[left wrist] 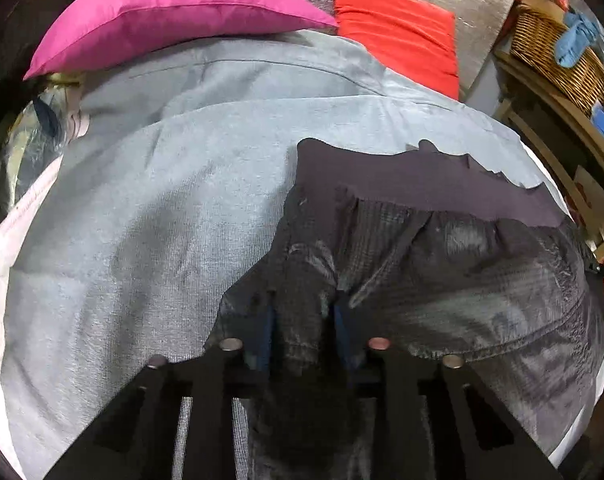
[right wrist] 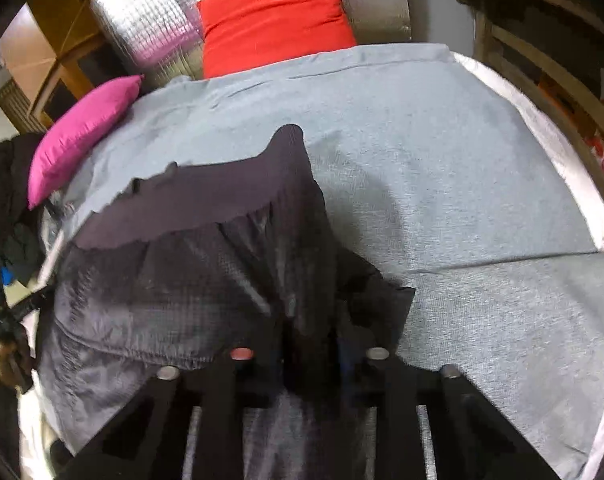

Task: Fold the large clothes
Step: 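Lay the sleeve end down on the bundle and open both tools, then press both open tools down on the folded jacket to flatten it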

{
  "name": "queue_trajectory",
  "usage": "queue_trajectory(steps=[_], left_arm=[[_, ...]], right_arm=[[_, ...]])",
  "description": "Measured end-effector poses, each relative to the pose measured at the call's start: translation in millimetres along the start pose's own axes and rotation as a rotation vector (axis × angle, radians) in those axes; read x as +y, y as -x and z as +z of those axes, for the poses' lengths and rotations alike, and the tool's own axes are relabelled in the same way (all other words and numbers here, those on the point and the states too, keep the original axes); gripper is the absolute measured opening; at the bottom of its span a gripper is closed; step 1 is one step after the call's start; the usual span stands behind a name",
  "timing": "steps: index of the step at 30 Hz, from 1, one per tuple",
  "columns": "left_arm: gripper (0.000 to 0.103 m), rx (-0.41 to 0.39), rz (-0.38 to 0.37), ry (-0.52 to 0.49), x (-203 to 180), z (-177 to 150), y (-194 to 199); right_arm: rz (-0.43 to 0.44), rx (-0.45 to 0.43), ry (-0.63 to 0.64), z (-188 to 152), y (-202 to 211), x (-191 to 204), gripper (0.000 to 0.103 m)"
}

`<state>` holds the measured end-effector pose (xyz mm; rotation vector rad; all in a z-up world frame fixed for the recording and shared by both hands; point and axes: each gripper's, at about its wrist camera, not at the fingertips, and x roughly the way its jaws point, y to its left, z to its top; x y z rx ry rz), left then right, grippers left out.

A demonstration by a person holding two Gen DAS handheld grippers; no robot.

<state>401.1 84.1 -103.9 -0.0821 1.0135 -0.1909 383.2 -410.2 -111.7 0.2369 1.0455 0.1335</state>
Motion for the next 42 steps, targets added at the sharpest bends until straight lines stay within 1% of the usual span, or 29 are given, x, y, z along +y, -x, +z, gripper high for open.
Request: queue_trajectory(steps=[2, 4, 5, 7, 9, 10, 11, 12, 13, 14, 15, 16, 18, 19, 21, 23, 24, 26, 28, 29, 30, 32, 34, 35, 36, 37, 40, 41, 42], left_arm=[[0.017, -0.013, 0.021, -0.008, -2, -1, -2], [0.017, -0.023, 0.047, -0.022, -5, -5, -8], [0.017, -0.022, 0.047, -0.016, -3, -7, -12], [0.017, -0.014, 0.023, 0.022, 5, -10, -17], [0.023, -0.01, 0.016, 0.058, 9, -7, -11], [0.026, -0.017, 0.028, 0.066, 8, -7, -7], [0.028, -0.035, 0.042, 0.071, 7, -6, 1], [0.035, -0.059, 0.051, 0.073, 5, -7, 15], [0.04, -0.075, 0.058, 0.072, 4, -10, 24], [0.05, -0.108, 0.076, 0.065, 0, -13, 39], [0.057, -0.145, 0.097, 0.053, -5, -17, 54], [0.06, -0.174, 0.108, 0.042, -9, -21, 65], [0.069, -0.244, 0.119, 0.018, -23, -33, 94], [0.07, -0.272, 0.121, 0.008, -30, -39, 103], [0.073, -0.322, 0.147, -0.029, -48, -53, 114], [0.073, -0.337, 0.195, -0.057, -62, -66, 113], [0.073, -0.321, 0.217, -0.065, -69, -76, 106], [0.073, -0.295, 0.236, -0.068, -70, -86, 97], [0.073, -0.26, 0.312, -0.07, -69, -101, 79], [0.073, -0.218, 0.369, -0.065, -65, -108, 67], [0.075, -0.197, 0.389, -0.043, -58, -113, 59], [0.077, -0.207, 0.363, -0.006, -46, -122, 55], [0.077, -0.196, 0.354, 0.016, -42, -121, 52], [0.077, -0.192, 0.355, 0.025, -40, -120, 50], [0.077, -0.188, 0.353, 0.036, -39, -119, 49], [0.077, -0.188, 0.351, 0.044, -39, -120, 48], [0.077, -0.19, 0.321, 0.092, -31, -121, 52], [0.077, -0.187, 0.31, 0.112, -29, -120, 58], [0.077, -0.189, 0.317, 0.13, -28, -119, 67]], right_arm=[[-0.01, -0.026, -0.009, -1, 3, -1, 0.012], [-0.013, -0.048, -0.03, -3, 4, -6, 0.012], [-0.02, -0.047, -0.037, -5, -2, -6, 0.011], [-0.011, -0.036, -0.07, -10, -13, -15, 0.011], [0.012, -0.042, -0.12, -12, -17, -22, 0.012], [0.026, -0.046, -0.147, -12, -15, -25, 0.014], [0.039, -0.052, -0.163, -12, -12, -26, 0.017], [0.033, -0.059, -0.172, -13, -5, -26, 0.022], [0.015, -0.068, -0.171, -13, 3, -23, 0.031], [-0.007, -0.082, -0.159, -15, 15, -19, 0.04], [-0.023, -0.096, -0.149, -17, 24, -16, 0.065], [-0.046, -0.135, -0.134, -22, 42, -9, 0.076], [-0.046, -0.2, -0.101, -30, 66, 5, 0.076], [-0.043, -0.239, -0.076, -39, 82, 18, 0.076], [-0.03, -0.284, -0.034, -54, 98, 39, 0.076], [-0.026, -0.301, 0.019, -71, 100, 63, 0.076], [-0.033, -0.305, 0.039, -78, 99, 68, 0.076], [-0.069, -0.301, 0.079, -93, 88, 81, 0.076], [-0.117, -0.277, 0.096, -108, 69, 82, 0.076], [-0.159, -0.263, 0.103, -115, 62, 78, 0.075], [-0.212, -0.255, 0.114, -120, 53, 74, 0.075], [-0.269, -0.263, 0.132, -129, 49, 65, 0.076], [-0.307, -0.259, 0.109, -129, 51, 58, 0.082], [-0.305, -0.249, 0.088, -127, 49, 53, 0.084], [-0.302, -0.241, 0.061, -126, 47, 47, 0.09], [-0.298, -0.237, 0.034, -127, 46, 43, 0.093], [-0.275, -0.234, -0.004, -130, 46, 37, 0.093], [-0.278, -0.235, -0.007, -131, 48, 38, 0.093], [-0.284, -0.238, -0.012, -130, 51, 39, 0.094]])
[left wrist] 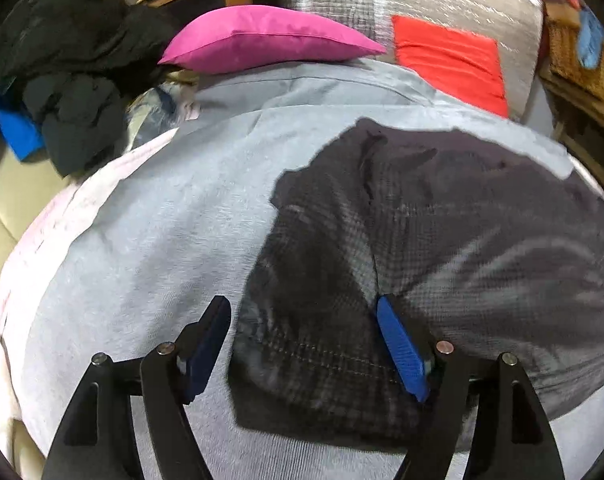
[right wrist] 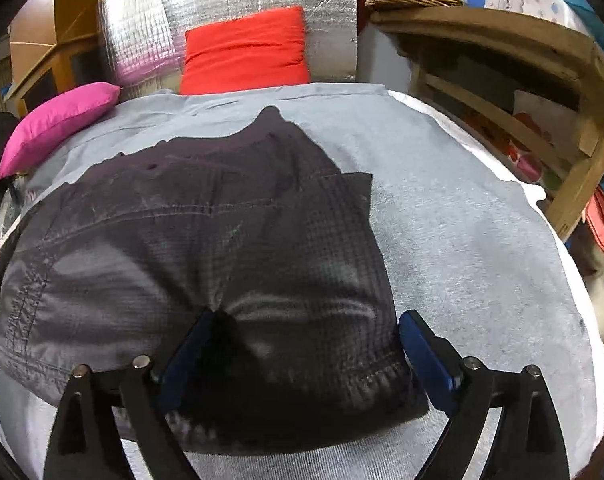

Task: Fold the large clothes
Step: 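Press both open tools down on the folded jacket to flatten it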

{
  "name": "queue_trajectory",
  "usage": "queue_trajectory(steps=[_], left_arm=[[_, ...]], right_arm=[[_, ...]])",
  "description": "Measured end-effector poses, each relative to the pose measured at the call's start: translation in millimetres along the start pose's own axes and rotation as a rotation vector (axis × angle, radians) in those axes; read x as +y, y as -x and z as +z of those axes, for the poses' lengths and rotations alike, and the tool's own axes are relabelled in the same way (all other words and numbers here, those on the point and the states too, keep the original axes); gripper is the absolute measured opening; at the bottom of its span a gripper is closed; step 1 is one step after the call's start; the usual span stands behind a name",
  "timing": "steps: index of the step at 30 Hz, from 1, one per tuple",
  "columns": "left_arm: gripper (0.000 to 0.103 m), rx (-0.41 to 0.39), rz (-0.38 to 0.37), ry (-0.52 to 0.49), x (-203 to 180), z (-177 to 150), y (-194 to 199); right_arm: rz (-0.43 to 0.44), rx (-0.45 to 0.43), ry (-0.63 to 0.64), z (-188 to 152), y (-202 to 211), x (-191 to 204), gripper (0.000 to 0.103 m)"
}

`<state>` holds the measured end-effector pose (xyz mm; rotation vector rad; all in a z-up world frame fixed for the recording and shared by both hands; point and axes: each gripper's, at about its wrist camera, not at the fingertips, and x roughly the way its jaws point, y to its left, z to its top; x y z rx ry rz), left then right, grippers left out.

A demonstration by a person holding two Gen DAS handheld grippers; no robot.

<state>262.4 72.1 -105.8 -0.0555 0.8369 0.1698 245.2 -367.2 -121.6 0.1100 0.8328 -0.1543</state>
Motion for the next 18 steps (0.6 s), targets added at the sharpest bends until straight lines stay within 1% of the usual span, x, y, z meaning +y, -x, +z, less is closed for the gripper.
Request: queue_trajectory(steps=[1, 2, 3, 4, 5, 7, 9, 10, 11, 13, 14, 16, 17, 18], left_arm=[[0.077, -0.012, 0.022, 0.014, 1, 0, 10], [0.077, -0.045, 0.042, 0.033, 1, 2, 23], [0.077, -0.08, 0.043, 0.045, 0, 4, 35], [0.077, -0.119, 0.028, 0.048, -4, 5, 48], [0.078, -0.145, 0.01, 0.039, -11, 6, 58], [0.079, -0.188, -0.024, -0.008, -36, 6, 75], [0.079, -0.225, -0.039, -0.083, -70, -3, 86], [0.079, -0.229, -0.036, -0.112, -84, -6, 85], [0.079, -0.221, -0.029, -0.143, -98, -11, 82], [0.079, -0.19, -0.02, -0.172, -115, -19, 70], [0.079, -0.165, -0.001, -0.187, -123, -26, 59], [0.079, -0.1, 0.029, -0.206, -127, -36, 39], [0.081, -0.071, 0.025, -0.207, -127, -40, 29], [0.081, -0.071, 0.021, -0.209, -126, -45, 24]], right_arm=[[-0.022, -0.017, -0.008, 2, 11, -1, 0.094], [-0.038, -0.051, -0.015, 3, 23, -1, 0.094], [-0.038, -0.095, -0.021, 4, 37, 0, 0.094], [-0.031, -0.141, -0.027, 5, 52, 3, 0.095], [-0.022, -0.17, -0.029, 5, 64, 8, 0.095], [0.026, -0.203, 0.005, 5, 82, 29, 0.095], [0.063, -0.21, 0.066, 0, 86, 58, 0.095], [0.084, -0.203, 0.098, -5, 84, 73, 0.095], [0.098, -0.197, 0.128, -10, 81, 87, 0.095], [0.102, -0.186, 0.163, -20, 72, 108, 0.095], [0.104, -0.17, 0.166, -23, 66, 116, 0.095], [0.111, -0.141, 0.15, -29, 51, 119, 0.095], [0.102, -0.121, 0.156, -31, 44, 121, 0.095], [0.095, -0.078, 0.169, -33, 33, 122, 0.095]])
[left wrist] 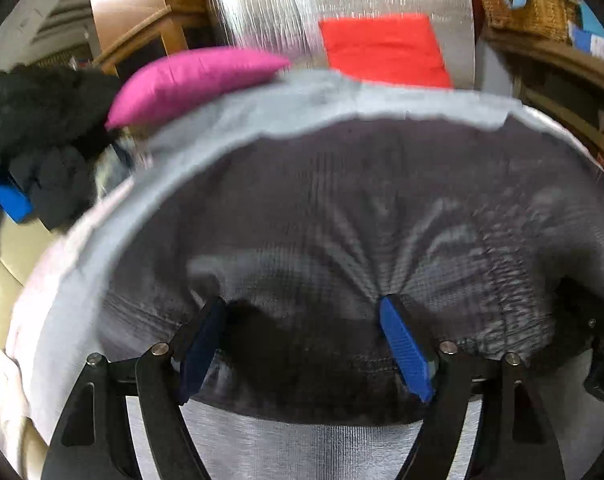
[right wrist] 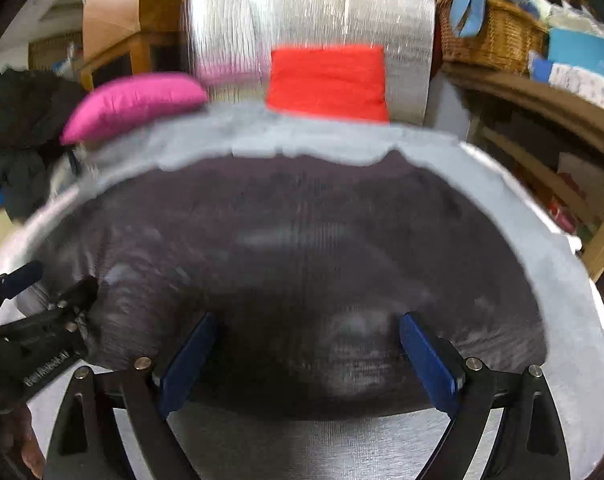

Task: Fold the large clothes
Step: 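Press both open tools down on the folded jacket to flatten it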

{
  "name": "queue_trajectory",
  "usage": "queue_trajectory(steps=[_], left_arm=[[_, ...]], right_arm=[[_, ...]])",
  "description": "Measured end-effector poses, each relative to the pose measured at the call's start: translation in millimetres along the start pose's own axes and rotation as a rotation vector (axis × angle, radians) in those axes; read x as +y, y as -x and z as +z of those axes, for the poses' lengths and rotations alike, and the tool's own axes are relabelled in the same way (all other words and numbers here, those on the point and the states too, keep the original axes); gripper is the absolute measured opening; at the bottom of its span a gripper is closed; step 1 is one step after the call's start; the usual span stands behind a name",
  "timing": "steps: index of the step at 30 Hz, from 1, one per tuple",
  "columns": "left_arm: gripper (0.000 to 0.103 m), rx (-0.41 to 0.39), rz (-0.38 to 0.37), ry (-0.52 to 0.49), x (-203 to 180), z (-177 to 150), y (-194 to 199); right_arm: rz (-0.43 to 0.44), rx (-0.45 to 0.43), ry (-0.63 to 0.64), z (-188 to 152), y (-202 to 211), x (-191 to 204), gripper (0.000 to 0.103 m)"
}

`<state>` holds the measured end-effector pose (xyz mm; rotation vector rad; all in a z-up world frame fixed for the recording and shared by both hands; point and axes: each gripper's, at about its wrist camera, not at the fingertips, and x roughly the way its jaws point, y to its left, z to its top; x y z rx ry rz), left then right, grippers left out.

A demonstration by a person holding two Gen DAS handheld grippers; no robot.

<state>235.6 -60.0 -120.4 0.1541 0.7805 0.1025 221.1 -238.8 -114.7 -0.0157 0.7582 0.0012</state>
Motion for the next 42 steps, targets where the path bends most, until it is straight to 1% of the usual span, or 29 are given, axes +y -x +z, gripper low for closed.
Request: queue_trajectory(steps=[1, 4, 7, 9, 11, 13, 14, 17, 19, 20, 23, 25, 26, 28, 29, 31, 33, 35, 39, 40, 42], left_arm=[[0.082, -0.013, 0.004, -0.005, 0, -2, 0], [0.082, -0.025, 0.032, -0.029, -5, -5, 0], [0.082, -0.022, 0.032, -0.025, -6, -7, 3], [0.082, -0.02, 0.032, -0.032, -6, -5, 5], [0.081, -0.006, 0.015, -0.018, -3, 1, 10], [0.081, -0.02, 0.009, -0.012, 3, 6, 18], [0.081, -0.041, 0.013, -0.008, 7, 9, 23], [0.081, -0.104, 0.047, 0.028, 27, 11, 38], [0.081, -0.116, 0.081, 0.083, 50, 12, 40], [0.081, -0.111, 0.094, 0.105, 59, 13, 38], [0.081, -0.073, 0.171, 0.19, 96, 9, 24], [0.081, -0.024, 0.218, 0.224, 111, 3, 12], [0.081, 0.009, 0.226, 0.242, 119, -1, 3], [0.082, 0.026, 0.212, 0.245, 123, -6, -7], [0.082, 0.029, 0.214, 0.235, 122, -7, -10], [0.082, 0.045, 0.217, 0.221, 119, -9, -16], [0.083, 0.069, 0.184, 0.255, 124, -13, -23], [0.083, 0.07, 0.161, 0.278, 128, -17, -22], [0.082, 0.058, 0.149, 0.309, 135, -11, -9], [0.082, 0.049, 0.155, 0.319, 136, -9, -4], [0.082, 0.005, 0.166, 0.334, 135, -4, 13]], right_arm=[[0.006, 0.023, 0.001, -3, -8, -1, 0.095], [-0.012, 0.028, 0.012, -8, -15, -1, 0.095], [-0.038, 0.036, 0.022, -11, -18, 2, 0.095], [-0.039, 0.039, 0.019, -9, -18, 0, 0.095], [-0.034, 0.047, 0.02, -7, -18, 0, 0.095], [-0.03, 0.05, 0.014, -2, -15, -3, 0.094], [-0.028, 0.039, 0.006, 2, -9, -4, 0.094], [-0.011, -0.045, -0.013, 7, 17, -3, 0.095], [0.0, -0.065, -0.01, 12, 27, -1, 0.095], [0.009, -0.064, -0.012, 13, 28, 0, 0.095], [0.03, -0.062, -0.038, 14, 27, 0, 0.095], [0.035, -0.064, -0.041, 13, 25, 4, 0.095], [0.037, -0.061, -0.033, 13, 22, 7, 0.095], [0.026, -0.053, -0.006, 10, 15, 16, 0.095], [0.0, -0.03, 0.021, 6, 5, 20, 0.095], [0.0, 0.037, 0.014, -2, -15, 19, 0.095], [-0.005, 0.037, 0.009, -5, -19, 16, 0.097], [-0.01, 0.048, 0.018, -4, -21, 17, 0.097], [0.018, 0.054, -0.001, -1, -17, 11, 0.097], [0.027, 0.049, -0.014, 2, -13, 7, 0.097], [0.02, -0.012, -0.052, 9, 7, -10, 0.097]])
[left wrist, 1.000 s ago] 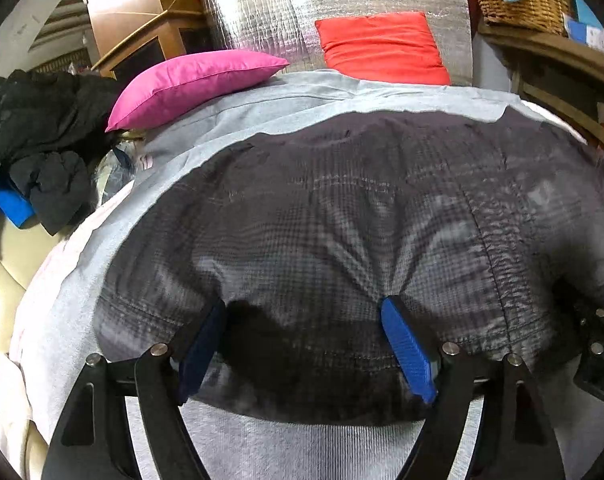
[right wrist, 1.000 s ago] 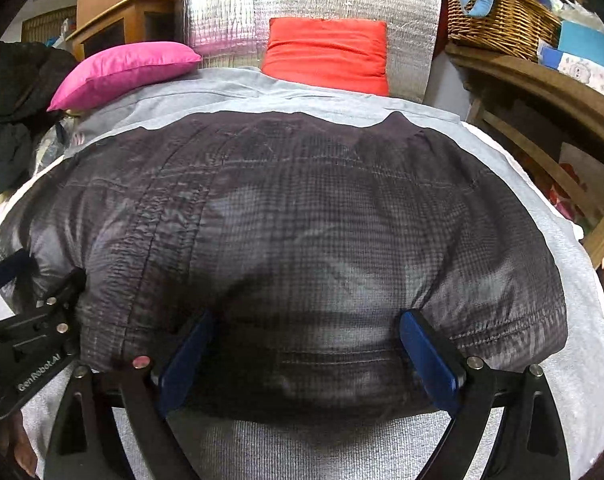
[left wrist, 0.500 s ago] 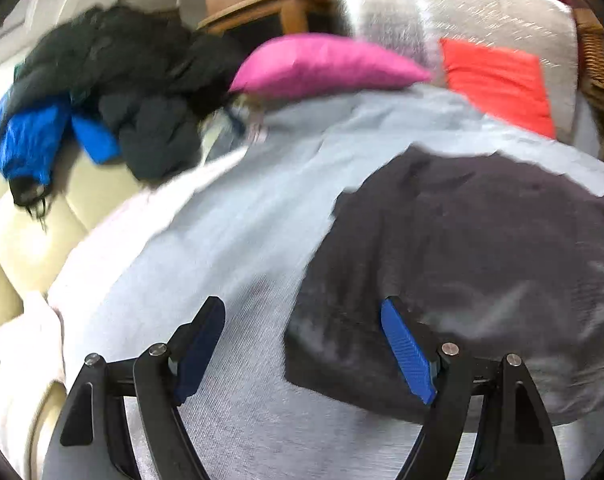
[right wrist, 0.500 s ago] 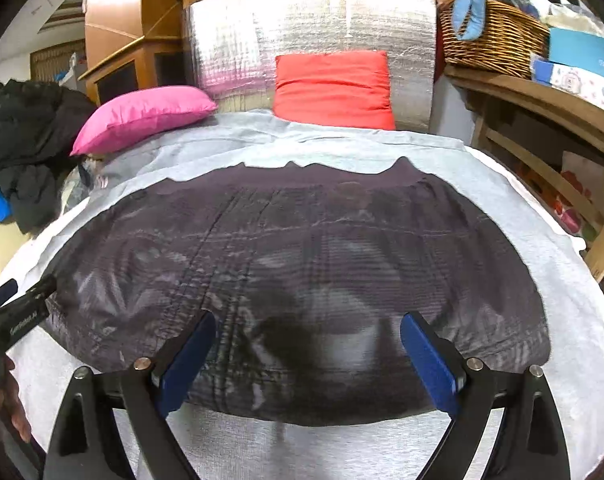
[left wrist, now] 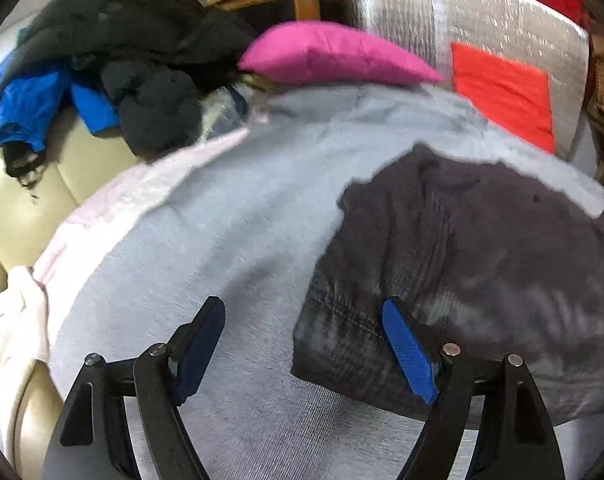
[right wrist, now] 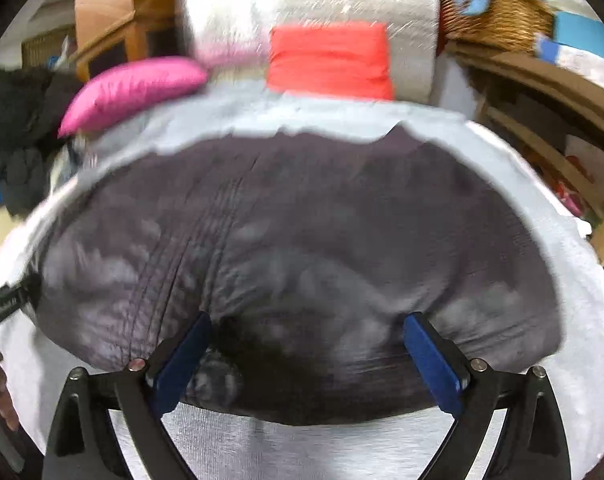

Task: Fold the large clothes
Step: 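Press both open tools down on the folded jacket to flatten it, then press and smooth the jacket bundle again with both open tools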

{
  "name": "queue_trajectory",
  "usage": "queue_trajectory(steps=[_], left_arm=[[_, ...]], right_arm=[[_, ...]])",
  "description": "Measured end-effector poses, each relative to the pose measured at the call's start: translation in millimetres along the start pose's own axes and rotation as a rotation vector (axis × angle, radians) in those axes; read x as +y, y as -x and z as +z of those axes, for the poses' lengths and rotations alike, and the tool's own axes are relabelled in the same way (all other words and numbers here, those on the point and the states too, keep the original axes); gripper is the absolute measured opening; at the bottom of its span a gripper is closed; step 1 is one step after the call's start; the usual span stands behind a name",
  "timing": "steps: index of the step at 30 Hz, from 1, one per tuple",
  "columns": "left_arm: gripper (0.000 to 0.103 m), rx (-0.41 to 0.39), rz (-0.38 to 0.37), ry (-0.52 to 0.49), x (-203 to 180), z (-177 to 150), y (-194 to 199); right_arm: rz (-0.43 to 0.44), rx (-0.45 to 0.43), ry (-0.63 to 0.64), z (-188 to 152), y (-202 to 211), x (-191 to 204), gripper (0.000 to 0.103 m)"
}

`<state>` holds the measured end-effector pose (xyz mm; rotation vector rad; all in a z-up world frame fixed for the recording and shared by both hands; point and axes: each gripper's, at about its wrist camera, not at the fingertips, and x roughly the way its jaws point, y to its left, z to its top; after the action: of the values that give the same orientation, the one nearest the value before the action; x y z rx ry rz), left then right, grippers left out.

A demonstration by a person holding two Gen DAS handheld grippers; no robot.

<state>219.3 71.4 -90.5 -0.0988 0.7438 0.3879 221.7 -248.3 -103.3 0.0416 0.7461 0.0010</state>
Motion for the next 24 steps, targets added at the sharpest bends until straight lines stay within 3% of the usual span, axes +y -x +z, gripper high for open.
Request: queue_trajectory(steps=[3, 9, 12, 14, 15, 24], left_arm=[[0.082, -0.062, -0.032, -0.023, -14, 4, 20], [0.082, -0.11, -0.141, -0.195, -86, -10, 46], [0.082, -0.08, -0.143, -0.278, -118, -24, 38], [0.082, 0.024, -0.128, -0.319, -130, -34, 14], [0.083, 0.056, -0.135, -0.319, -131, -39, 4], [0.083, 0.014, -0.162, -0.303, -117, -27, 19]], right_arm=[[-0.042, -0.047, -0.04, 8, 17, -27, 0.098], [-0.11, -0.02, -0.085, 10, 8, -69, 0.098], [-0.135, 0.023, -0.111, 3, -4, -84, 0.098], [-0.14, 0.071, -0.13, -5, -16, -95, 0.098], [-0.123, 0.073, -0.139, -8, -20, -98, 0.098], [-0.126, 0.085, -0.158, -1, -18, -101, 0.1]])
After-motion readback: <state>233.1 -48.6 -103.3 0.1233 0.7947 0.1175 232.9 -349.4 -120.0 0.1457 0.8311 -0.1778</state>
